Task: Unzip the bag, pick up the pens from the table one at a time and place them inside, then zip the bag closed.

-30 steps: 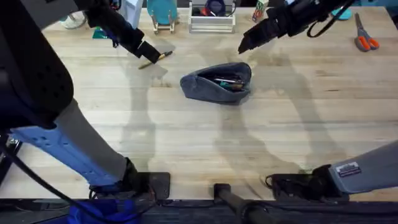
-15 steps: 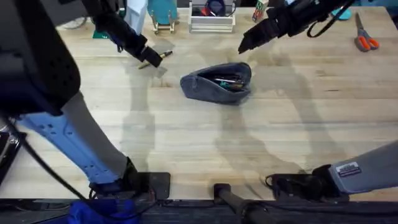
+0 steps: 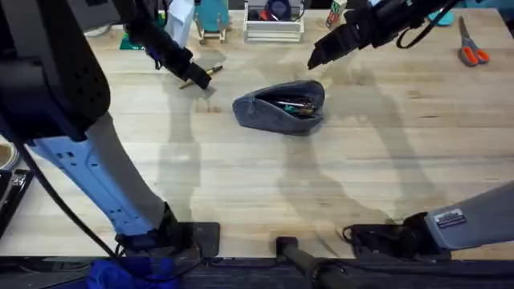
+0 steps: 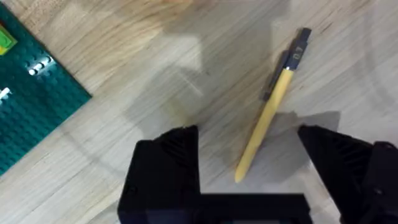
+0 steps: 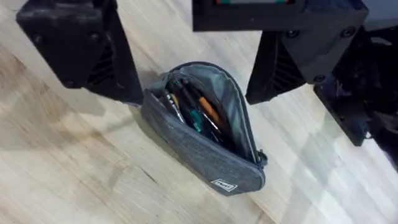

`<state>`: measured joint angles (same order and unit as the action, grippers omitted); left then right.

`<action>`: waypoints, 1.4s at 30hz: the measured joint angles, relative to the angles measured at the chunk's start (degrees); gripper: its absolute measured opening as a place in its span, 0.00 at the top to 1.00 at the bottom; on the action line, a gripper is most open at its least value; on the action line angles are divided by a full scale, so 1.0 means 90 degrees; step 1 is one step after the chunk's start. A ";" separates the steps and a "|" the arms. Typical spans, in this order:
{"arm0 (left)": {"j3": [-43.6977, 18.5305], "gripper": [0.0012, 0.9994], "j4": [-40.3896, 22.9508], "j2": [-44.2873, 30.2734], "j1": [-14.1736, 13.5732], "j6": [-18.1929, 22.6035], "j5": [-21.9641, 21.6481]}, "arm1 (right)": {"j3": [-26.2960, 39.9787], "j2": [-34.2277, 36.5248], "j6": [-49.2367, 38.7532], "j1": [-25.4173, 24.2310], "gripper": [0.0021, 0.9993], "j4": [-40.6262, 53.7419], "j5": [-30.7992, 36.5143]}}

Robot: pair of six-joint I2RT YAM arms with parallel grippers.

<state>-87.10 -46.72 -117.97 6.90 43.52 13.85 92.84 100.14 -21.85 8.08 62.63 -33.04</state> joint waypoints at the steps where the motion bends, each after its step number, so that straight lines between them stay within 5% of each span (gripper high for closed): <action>1: -0.0002 0.06 0.0000 0.0000 0.0000 -0.0002 0.0002 | 0.0000 0.0000 0.0001 0.0000 0.00 -0.0002 0.0000; 11: -0.0007 0.27 0.0005 -0.0005 -0.0007 0.0002 0.0036 | 0.0000 0.0000 0.0002 0.0000 0.00 -0.0002 0.0002; 17: -0.0007 0.80 -0.0034 -0.0010 -0.0044 -0.0004 0.0176 | 0.0000 0.0000 0.0002 0.0000 0.00 0.0000 0.0002; 20: -0.0007 0.94 -0.0060 -0.0010 -0.0068 -0.0025 0.0248 | 0.0000 0.0000 0.0002 0.0000 0.00 -0.0002 0.0000; 42: 0.0006 0.96 0.0160 0.0113 -0.0066 -0.0024 0.0172 | 0.0000 0.0000 0.0002 0.0000 0.00 0.0060 0.0002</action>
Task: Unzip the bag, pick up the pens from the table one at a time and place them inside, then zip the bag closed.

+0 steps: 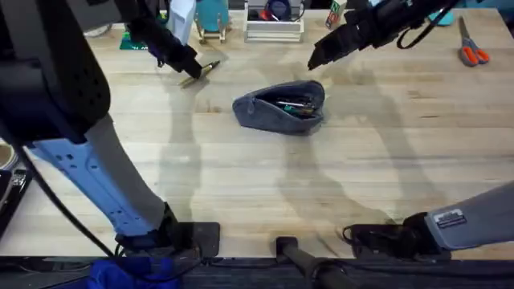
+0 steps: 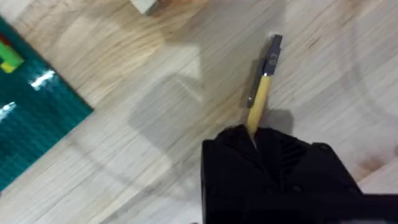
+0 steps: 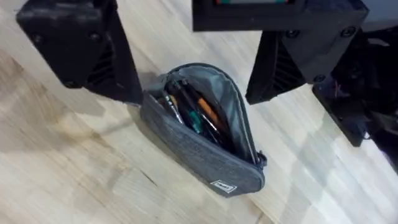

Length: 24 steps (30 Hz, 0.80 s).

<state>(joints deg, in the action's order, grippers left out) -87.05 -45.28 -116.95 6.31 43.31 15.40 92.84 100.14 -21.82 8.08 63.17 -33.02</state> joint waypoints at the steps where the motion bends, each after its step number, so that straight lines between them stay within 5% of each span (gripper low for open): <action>1: 0.0000 0.96 -0.0031 0.0076 0.0000 -0.0002 0.0006 | 0.0000 0.0000 0.0000 0.0000 0.00 0.0033 -0.0002; 12: 0.0000 0.96 -0.0420 0.1405 -0.0126 0.0000 0.0386 | 0.0000 -0.0185 0.0002 0.0000 0.00 0.0259 0.0259; 24: 0.0002 0.96 -0.0520 0.1536 -0.1382 0.0020 0.0460 | 0.0002 -0.1076 0.0030 0.0000 0.00 0.0912 0.0852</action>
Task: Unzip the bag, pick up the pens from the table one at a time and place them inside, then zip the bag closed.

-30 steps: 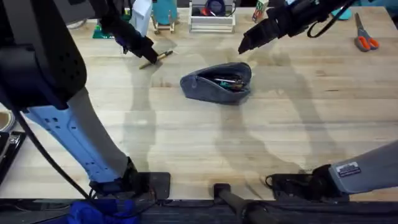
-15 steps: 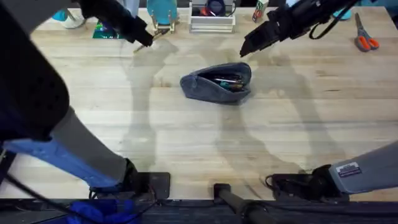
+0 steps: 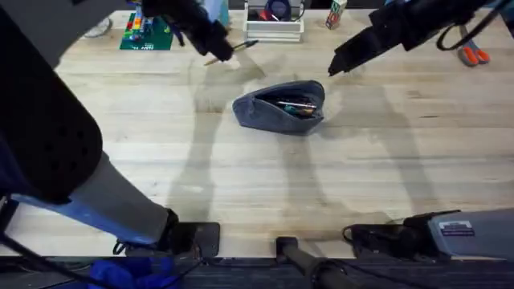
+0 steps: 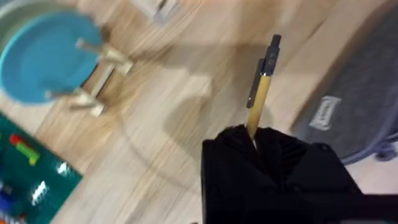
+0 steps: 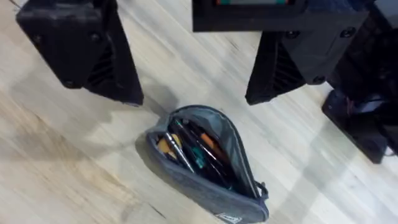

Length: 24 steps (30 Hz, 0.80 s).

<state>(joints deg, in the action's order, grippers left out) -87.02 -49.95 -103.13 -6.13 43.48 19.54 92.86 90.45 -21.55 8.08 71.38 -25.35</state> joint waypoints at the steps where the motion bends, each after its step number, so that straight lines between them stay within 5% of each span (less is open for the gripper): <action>1: -0.0001 0.96 0.0000 0.0046 -0.0101 0.0002 0.0001 | 0.0000 -0.0048 0.0010 0.0000 0.00 0.0018 0.0037; 8: -0.0002 0.96 0.0000 0.0586 -0.0843 0.0005 0.0023 | 0.0000 -0.0371 0.0081 0.0000 0.00 0.0358 0.0348; 9: -0.0002 0.96 -0.0004 0.0776 -0.1257 0.0005 0.0033 | 0.0000 -0.0442 0.0192 0.0000 0.00 0.0465 0.0422; 24: -0.0002 0.96 -0.0209 0.0823 -0.2218 0.0005 0.0618 | 0.0000 -0.0938 0.0353 -0.0183 0.00 0.0850 0.0511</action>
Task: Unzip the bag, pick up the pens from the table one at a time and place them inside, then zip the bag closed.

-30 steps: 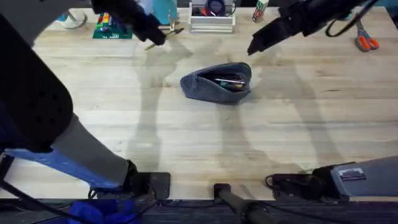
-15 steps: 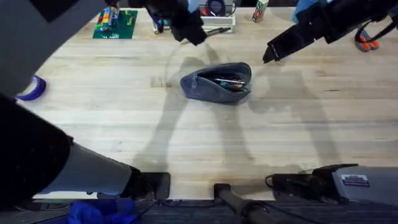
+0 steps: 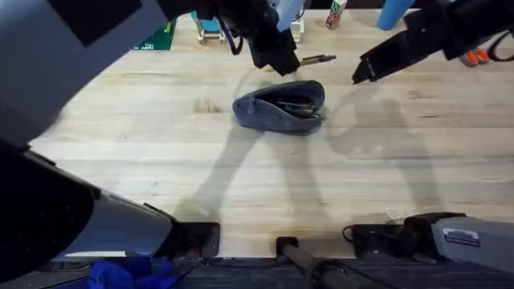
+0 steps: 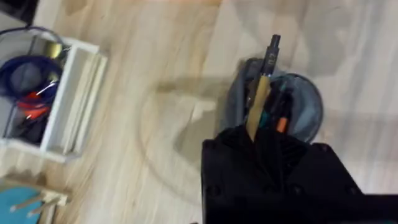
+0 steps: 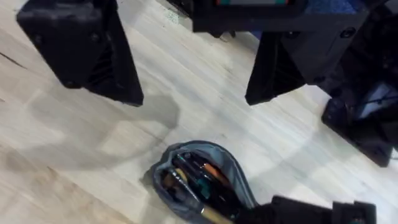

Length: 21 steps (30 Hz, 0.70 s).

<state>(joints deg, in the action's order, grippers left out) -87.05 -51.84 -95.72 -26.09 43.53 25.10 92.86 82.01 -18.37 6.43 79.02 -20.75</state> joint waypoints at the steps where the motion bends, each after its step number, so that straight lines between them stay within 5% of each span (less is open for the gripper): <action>1: 0.0000 0.96 -0.0012 0.0000 -0.0022 0.0000 0.0098 | 0.0000 -0.0046 0.0000 -0.0059 0.00 0.0000 0.0000; 13: 0.0000 0.96 -0.0177 -0.0002 -0.0123 0.0000 0.0771 | 0.0000 -0.0130 0.0015 -0.0264 0.00 0.0015 0.0017; 21: 0.0000 0.96 -0.0165 -0.0734 -0.0123 0.0564 0.1473 | 0.0000 -0.0129 0.0018 -0.0264 0.00 0.0015 0.0019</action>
<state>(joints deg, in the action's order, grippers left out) -87.05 -53.32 -102.33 -27.20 48.61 38.36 92.86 80.85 -18.21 4.05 79.15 -20.58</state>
